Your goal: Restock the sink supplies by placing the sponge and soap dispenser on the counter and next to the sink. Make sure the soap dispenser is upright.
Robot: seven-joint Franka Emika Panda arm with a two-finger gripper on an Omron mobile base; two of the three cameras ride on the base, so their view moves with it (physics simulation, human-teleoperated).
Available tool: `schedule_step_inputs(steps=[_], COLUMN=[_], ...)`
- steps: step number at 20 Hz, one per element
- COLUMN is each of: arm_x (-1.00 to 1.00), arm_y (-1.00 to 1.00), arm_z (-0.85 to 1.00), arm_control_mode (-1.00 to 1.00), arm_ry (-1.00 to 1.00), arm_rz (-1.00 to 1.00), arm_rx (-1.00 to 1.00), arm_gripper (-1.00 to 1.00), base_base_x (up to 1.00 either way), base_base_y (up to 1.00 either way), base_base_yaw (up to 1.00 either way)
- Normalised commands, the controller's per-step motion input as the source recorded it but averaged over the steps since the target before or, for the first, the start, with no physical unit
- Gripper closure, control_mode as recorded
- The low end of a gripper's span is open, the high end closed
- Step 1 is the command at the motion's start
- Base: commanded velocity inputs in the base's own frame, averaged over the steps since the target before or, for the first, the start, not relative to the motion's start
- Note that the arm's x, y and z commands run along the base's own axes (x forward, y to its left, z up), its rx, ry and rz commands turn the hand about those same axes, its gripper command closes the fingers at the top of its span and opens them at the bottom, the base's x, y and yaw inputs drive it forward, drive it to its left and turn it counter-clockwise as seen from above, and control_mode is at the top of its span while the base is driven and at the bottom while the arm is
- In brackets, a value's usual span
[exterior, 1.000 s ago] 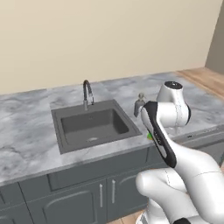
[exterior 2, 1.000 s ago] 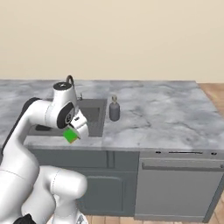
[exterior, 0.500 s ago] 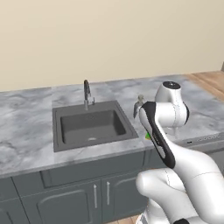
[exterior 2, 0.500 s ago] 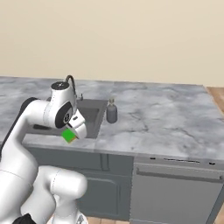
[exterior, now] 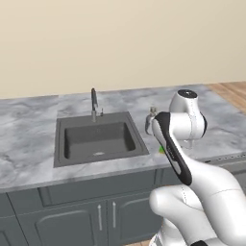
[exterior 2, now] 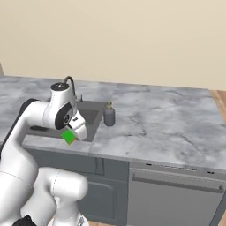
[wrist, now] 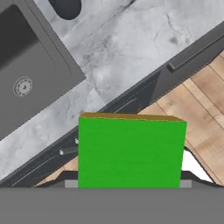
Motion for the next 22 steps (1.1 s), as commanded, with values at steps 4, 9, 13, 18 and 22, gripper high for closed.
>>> schedule_step_inputs(steps=[4,9,13,18,22], arm_x=[0.14,0.50,0.61,0.72,0.69], arm_y=[-0.38,-0.27,-0.08,0.00,0.00], arm_z=[-0.16,-0.42,-0.54,-0.38,-0.27], arm_control_mode=[-1.00,-1.00,-1.00,-1.00,-1.00], arm_ry=[0.01,0.10,0.17,0.19,0.19], arm_rz=[0.00,0.00,0.00,0.00,0.00], arm_rx=[0.00,0.00,0.00,0.00,0.00], arm_gripper=[1.00,1.00,1.00,1.00,1.00], base_base_x=[0.01,0.00,0.00,0.00,0.00], base_base_y=[-0.12,0.00,0.00,0.00,0.00], base_base_yaw=[0.01,0.00,0.00,0.00,0.00])
